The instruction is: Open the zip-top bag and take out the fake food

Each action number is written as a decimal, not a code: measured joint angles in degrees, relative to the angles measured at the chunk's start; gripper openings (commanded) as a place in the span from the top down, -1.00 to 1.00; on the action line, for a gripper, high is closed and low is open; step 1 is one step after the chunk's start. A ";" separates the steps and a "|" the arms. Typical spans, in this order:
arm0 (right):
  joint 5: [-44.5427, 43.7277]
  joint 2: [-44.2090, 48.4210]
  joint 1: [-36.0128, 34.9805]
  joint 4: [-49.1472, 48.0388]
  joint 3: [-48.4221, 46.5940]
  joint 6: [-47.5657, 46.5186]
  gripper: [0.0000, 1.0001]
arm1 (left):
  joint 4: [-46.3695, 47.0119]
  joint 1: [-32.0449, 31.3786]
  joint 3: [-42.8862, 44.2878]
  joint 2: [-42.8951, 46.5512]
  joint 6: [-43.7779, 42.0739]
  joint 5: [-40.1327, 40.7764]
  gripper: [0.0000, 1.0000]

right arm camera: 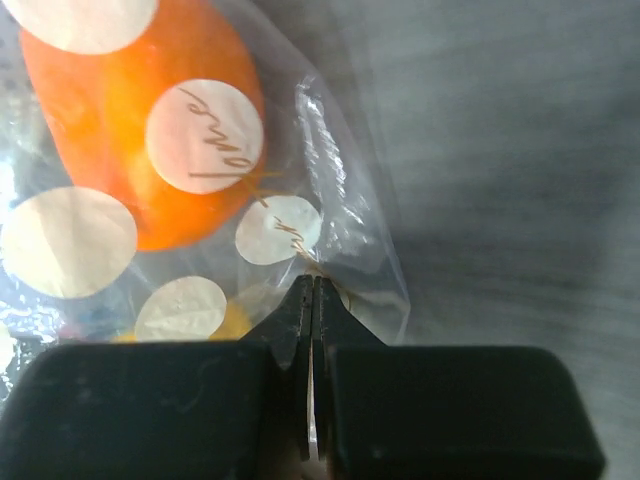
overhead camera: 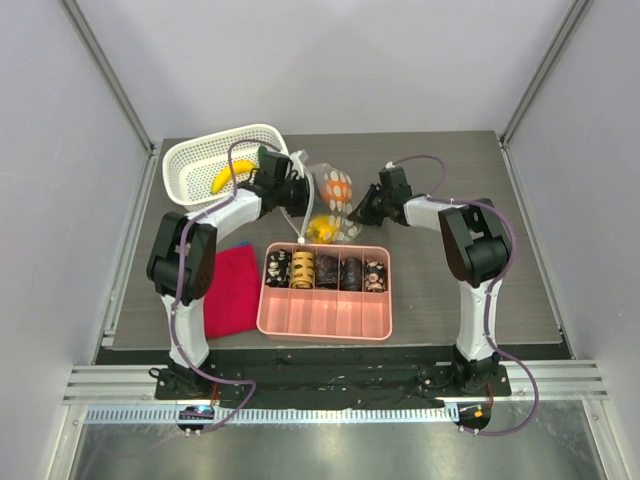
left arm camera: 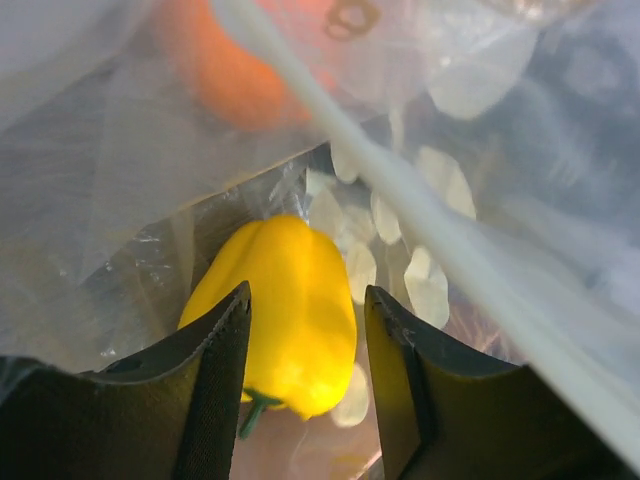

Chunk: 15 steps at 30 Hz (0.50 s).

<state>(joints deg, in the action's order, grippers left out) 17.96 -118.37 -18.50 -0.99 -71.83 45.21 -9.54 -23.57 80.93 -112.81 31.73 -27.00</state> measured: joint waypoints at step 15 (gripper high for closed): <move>-7.19 -12.83 4.17 10.56 -25.94 -5.64 0.97 | -3.67 0.00 10.58 -9.46 -2.67 -3.45 -0.40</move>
<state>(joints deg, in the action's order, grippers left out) 10.76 -131.20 -14.33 9.56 -97.78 39.57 -13.21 -23.57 91.50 -122.28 29.06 -30.46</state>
